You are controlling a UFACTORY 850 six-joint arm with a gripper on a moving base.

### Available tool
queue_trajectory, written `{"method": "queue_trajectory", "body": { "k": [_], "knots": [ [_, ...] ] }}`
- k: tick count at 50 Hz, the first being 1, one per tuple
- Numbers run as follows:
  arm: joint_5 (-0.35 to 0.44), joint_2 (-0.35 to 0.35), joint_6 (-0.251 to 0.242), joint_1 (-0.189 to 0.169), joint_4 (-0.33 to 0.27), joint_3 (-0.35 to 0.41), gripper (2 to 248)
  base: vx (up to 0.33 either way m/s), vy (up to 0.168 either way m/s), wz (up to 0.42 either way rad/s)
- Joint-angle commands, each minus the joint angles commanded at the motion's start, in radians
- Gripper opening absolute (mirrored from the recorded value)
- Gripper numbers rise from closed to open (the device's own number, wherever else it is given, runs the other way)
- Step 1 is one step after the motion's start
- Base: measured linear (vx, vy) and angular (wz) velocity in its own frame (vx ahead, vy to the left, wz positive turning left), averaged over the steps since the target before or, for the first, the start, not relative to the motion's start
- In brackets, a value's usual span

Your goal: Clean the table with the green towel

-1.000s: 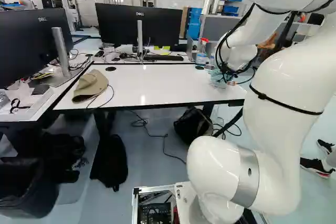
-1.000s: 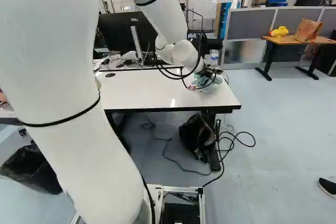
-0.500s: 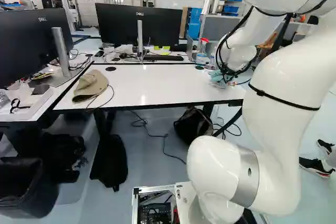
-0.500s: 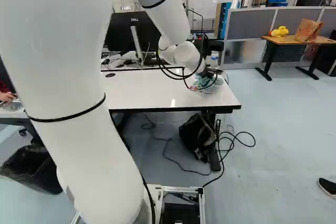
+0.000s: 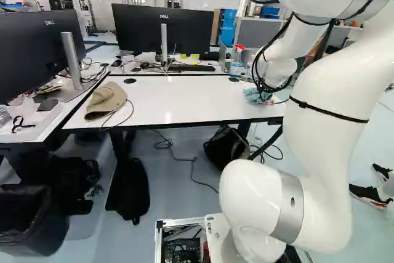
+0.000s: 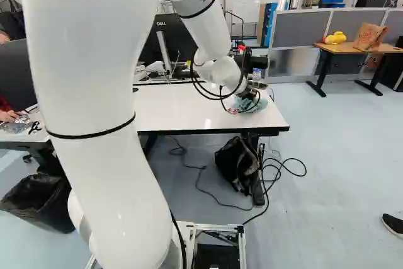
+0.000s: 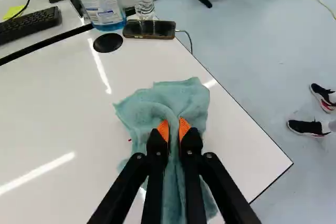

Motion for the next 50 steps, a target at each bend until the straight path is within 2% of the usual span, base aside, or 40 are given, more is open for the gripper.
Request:
{"method": "queue_trajectory", "body": {
  "k": [19, 34, 50],
  "knots": [
    [0.000, -0.052, 0.000, 0.000, 0.000, -0.011, 42, 0.000, 0.000, 0.000],
    [-0.005, -0.052, 0.000, 0.000, 0.000, -0.011, 42, 0.000, 0.000, 0.000],
    [-0.047, -0.052, 0.000, 0.000, 0.000, -0.011, 42, 0.000, 0.000, 0.000]
  ]
}}
